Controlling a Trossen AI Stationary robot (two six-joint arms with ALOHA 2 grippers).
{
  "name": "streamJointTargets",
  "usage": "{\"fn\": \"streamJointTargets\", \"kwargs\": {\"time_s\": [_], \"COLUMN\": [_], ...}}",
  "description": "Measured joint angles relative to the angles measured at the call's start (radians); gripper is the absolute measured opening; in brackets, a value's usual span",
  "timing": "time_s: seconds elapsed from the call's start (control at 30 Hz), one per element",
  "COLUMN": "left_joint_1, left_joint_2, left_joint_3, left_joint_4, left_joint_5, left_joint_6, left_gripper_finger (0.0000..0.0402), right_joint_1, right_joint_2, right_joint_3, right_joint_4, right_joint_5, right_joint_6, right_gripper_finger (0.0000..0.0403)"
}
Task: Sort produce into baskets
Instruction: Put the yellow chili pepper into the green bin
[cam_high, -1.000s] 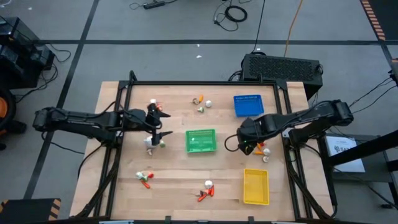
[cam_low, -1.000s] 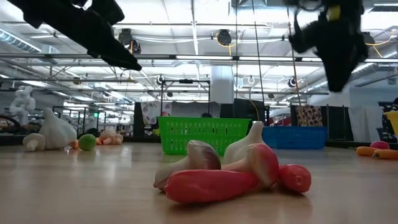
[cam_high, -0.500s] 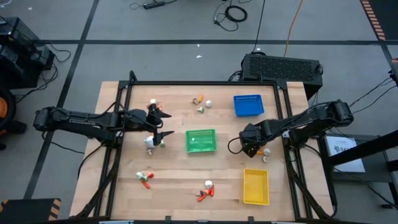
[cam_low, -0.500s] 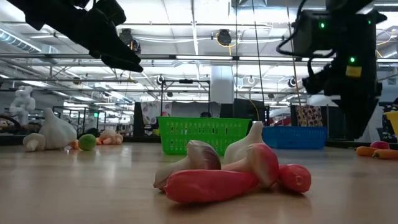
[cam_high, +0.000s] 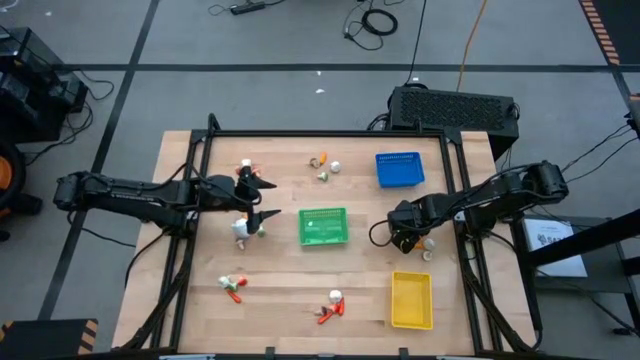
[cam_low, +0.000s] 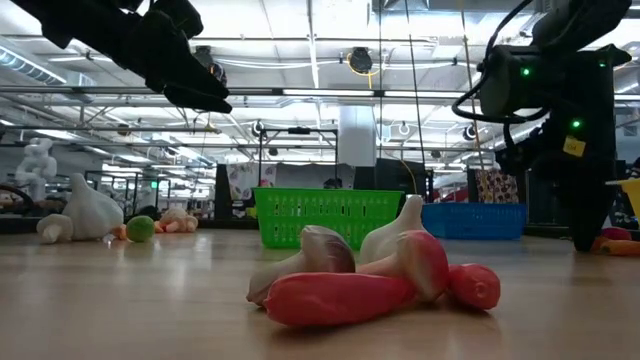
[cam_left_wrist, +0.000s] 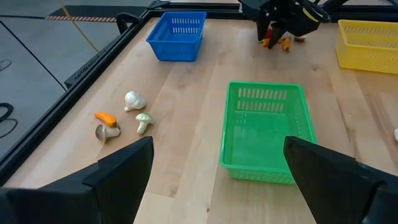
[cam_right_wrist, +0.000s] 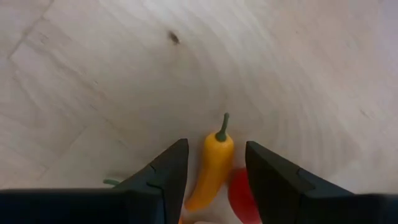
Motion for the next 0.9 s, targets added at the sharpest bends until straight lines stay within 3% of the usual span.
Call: {"fn": "streamJointTargets", "kwargs": {"time_s": [0.5, 0.77, 0.9], "left_joint_1": [0.0, 0.0, 0.0], "left_joint_2": [0.0, 0.0, 0.0], "left_joint_3": [0.0, 0.0, 0.0], "left_joint_4": [-0.006, -0.041, -0.04], "left_joint_5": [0.0, -0.001, -0.006], "left_joint_6": [0.005, 0.002, 0.002], "left_gripper_finger": [0.0365, 0.0365, 0.0365], "right_joint_1": [-0.005, -0.007, -0.008], "right_joint_2": [-0.003, 0.001, 0.001], "right_joint_3": [-0.012, 0.085, 0.172], "right_joint_4": [0.054, 0.075, 0.175], "right_joint_5": [-0.003, 0.023, 0.029], "right_joint_6": [-0.061, -0.13, -0.198], "right_gripper_finger": [0.0032, 0.0031, 0.0032]}}
